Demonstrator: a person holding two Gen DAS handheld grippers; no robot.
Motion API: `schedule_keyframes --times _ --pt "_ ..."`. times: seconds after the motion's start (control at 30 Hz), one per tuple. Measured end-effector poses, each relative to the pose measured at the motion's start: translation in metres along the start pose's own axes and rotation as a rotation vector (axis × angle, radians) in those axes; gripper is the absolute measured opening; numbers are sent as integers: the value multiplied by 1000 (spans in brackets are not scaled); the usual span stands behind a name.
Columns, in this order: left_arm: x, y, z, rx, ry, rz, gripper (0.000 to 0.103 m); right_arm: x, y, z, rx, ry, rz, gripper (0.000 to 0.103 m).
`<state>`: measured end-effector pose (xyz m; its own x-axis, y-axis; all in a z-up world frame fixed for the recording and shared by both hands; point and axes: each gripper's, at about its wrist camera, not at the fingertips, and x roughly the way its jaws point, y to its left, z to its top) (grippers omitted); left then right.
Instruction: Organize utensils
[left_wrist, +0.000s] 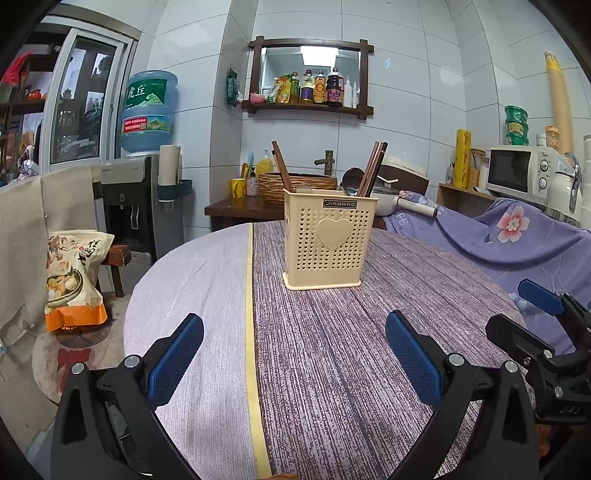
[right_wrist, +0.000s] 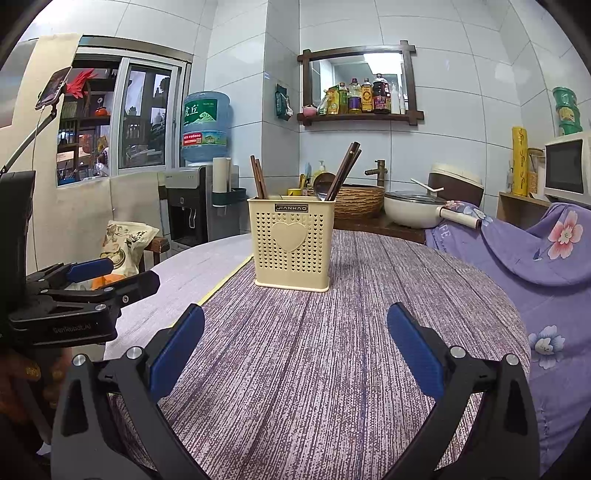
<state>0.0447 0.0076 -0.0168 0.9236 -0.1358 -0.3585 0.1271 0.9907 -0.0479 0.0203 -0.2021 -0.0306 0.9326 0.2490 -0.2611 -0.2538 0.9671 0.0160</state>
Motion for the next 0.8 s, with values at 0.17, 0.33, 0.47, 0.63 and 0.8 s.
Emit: schedule_keyframes --times 0.17,0.33,0.47,0.63,0.8 --pt "0 0 0 2 0 0 97 0 0 -1 -2 2 2 97" --pt "0 0 0 2 0 0 97 1 -1 -1 0 6 4 97" --pt "0 0 1 2 -1 0 97 1 -1 -1 -6 7 5 97" --pt "0 0 0 2 -1 1 97 1 -1 0 -6 7 5 97" --pt "1 0 -2 3 1 1 97 1 -2 1 -4 12 8 97"
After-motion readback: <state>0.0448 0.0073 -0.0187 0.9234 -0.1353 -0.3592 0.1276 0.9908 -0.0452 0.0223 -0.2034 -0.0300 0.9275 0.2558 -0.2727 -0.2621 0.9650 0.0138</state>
